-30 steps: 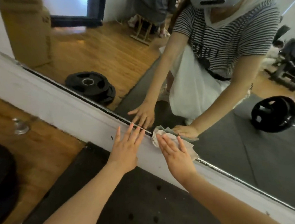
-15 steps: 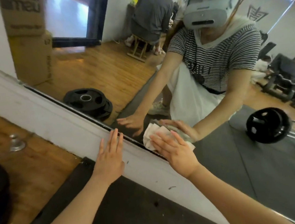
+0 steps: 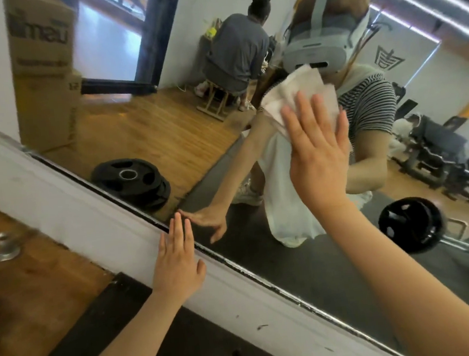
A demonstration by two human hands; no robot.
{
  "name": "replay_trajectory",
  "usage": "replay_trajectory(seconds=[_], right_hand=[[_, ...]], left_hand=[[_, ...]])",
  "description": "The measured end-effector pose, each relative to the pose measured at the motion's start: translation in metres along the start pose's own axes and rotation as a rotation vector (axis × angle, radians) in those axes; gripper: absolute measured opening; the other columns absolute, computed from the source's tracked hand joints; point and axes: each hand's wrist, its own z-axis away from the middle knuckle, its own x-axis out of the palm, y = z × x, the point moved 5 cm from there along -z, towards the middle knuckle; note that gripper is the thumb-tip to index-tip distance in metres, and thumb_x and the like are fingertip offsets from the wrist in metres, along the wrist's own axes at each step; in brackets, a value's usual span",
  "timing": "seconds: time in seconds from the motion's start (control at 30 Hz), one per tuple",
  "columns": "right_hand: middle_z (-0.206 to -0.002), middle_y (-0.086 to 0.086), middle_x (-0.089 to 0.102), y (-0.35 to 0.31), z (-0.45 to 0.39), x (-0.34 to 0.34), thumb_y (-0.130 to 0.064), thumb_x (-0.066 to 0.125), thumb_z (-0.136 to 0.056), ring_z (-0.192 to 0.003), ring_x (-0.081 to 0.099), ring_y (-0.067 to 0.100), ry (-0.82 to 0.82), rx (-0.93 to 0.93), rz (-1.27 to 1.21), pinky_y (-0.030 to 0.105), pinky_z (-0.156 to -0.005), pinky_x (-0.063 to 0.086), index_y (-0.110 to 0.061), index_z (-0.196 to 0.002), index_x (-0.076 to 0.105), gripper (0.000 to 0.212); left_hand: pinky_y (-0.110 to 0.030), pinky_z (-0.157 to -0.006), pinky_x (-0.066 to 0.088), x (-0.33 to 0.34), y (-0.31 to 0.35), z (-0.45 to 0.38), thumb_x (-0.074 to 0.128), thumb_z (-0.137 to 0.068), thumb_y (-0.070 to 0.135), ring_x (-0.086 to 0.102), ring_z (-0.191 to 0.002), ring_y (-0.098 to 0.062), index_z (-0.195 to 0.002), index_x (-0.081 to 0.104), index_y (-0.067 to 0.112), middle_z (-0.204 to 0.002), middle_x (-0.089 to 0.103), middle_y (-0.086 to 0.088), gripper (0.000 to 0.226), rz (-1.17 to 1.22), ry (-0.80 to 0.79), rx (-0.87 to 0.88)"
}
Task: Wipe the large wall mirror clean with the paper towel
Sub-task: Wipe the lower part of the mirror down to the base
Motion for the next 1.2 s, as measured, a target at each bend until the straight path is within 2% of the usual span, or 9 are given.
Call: replay_trajectory(seconds=[0.17, 0.33, 0.47, 0.57, 0.7, 0.87, 1.0, 1.1, 1.2], right_hand=[[-0.152, 0.006, 0.038, -0.026, 0.020, 0.016, -0.008, 0.043, -0.092, -0.141, 0.027, 0.025, -0.048, 0.155, 0.000, 0.040, -0.118, 0.000, -0.013, -0.145, 0.039, 0.054], [-0.152, -0.002, 0.028, -0.082, 0.101, 0.048, -0.013, 0.035, -0.081, -0.149, -0.001, 0.017, -0.366, -0.055, -0.089, 0.037, -0.119, -0.010, -0.018, -0.146, 0.032, 0.065], [-0.153, 0.000, 0.035, -0.122, 0.182, 0.070, -0.017, 0.036, -0.083, -0.149, -0.003, 0.015, -0.643, -0.189, -0.114, 0.038, -0.120, -0.007, -0.020, -0.146, 0.038, 0.064], [-0.150, 0.000, 0.038, -0.143, 0.210, 0.074, -0.012, 0.066, -0.072, -0.147, 0.004, 0.014, -0.734, -0.118, -0.150, 0.037, -0.119, -0.002, -0.021, -0.142, 0.042, 0.075], [-0.148, 0.002, 0.038, -0.157, 0.215, 0.071, -0.009, 0.075, -0.064, -0.142, 0.030, 0.019, -0.714, -0.012, -0.170, 0.039, -0.118, 0.000, -0.019, -0.139, 0.045, 0.081], [-0.149, 0.003, 0.034, -0.143, 0.213, 0.071, -0.018, 0.047, -0.083, -0.149, 0.002, 0.016, -0.667, -0.186, -0.161, 0.036, -0.121, -0.007, -0.017, -0.139, 0.048, 0.056], [-0.149, 0.000, 0.034, -0.119, 0.202, 0.068, -0.028, 0.079, -0.072, -0.144, 0.020, 0.017, -0.677, -0.381, -0.102, 0.036, -0.120, -0.005, -0.021, -0.139, 0.050, 0.073], [-0.154, -0.001, 0.029, -0.107, 0.177, 0.063, -0.024, 0.053, -0.087, -0.149, -0.004, 0.016, -0.581, -0.361, -0.102, 0.039, -0.120, -0.006, -0.019, -0.145, 0.038, 0.060], [-0.155, 0.001, 0.029, -0.094, 0.132, 0.056, -0.016, 0.042, -0.083, -0.148, 0.008, 0.021, -0.498, -0.319, -0.078, 0.041, -0.118, -0.005, -0.017, -0.147, 0.031, 0.064]], left_hand=[[-0.052, -0.107, 0.033, 0.000, -0.004, 0.001, 0.082, -0.068, 0.030, 0.030, -0.140, -0.037, -0.147, 0.022, 0.000, -0.154, 0.026, -0.024, 0.103, 0.024, 0.028, 0.009], [-0.051, -0.105, 0.032, -0.002, -0.005, 0.000, 0.079, -0.070, 0.032, 0.034, -0.138, -0.036, -0.147, 0.023, 0.001, -0.154, 0.028, -0.023, 0.100, 0.026, -0.011, -0.003], [-0.042, -0.115, -0.004, -0.011, -0.006, 0.002, 0.053, -0.095, 0.031, -0.017, -0.142, -0.021, -0.145, -0.016, 0.015, -0.154, -0.027, -0.008, 0.086, 0.023, -0.095, 0.003], [-0.041, -0.116, -0.010, -0.019, -0.006, 0.001, 0.044, -0.100, 0.029, -0.030, -0.137, -0.017, -0.139, -0.027, 0.019, -0.146, -0.038, -0.002, 0.080, 0.020, -0.156, -0.006], [-0.044, -0.117, -0.007, -0.020, -0.005, 0.001, 0.047, -0.099, 0.029, -0.031, -0.134, -0.017, -0.137, -0.028, 0.018, -0.144, -0.040, -0.002, 0.086, 0.013, -0.195, -0.040], [-0.042, -0.114, -0.011, -0.022, -0.006, 0.005, 0.047, -0.099, 0.027, -0.032, -0.135, -0.019, -0.138, -0.029, 0.017, -0.144, -0.040, -0.003, 0.085, 0.013, -0.173, -0.056], [-0.040, -0.111, -0.014, -0.030, -0.015, 0.002, 0.050, -0.097, 0.029, -0.030, -0.137, -0.022, -0.139, -0.029, 0.013, -0.146, -0.037, -0.008, 0.091, 0.015, -0.110, -0.120], [-0.041, -0.111, -0.012, -0.036, -0.015, -0.005, 0.052, -0.095, 0.028, -0.029, -0.138, -0.022, -0.140, -0.028, 0.013, -0.147, -0.036, -0.008, 0.093, 0.058, -0.065, -0.125], [-0.042, -0.112, -0.012, -0.040, -0.008, -0.008, 0.051, -0.096, 0.029, -0.030, -0.137, -0.022, -0.140, -0.028, 0.012, -0.146, -0.037, -0.009, 0.092, 0.063, -0.074, -0.104]])
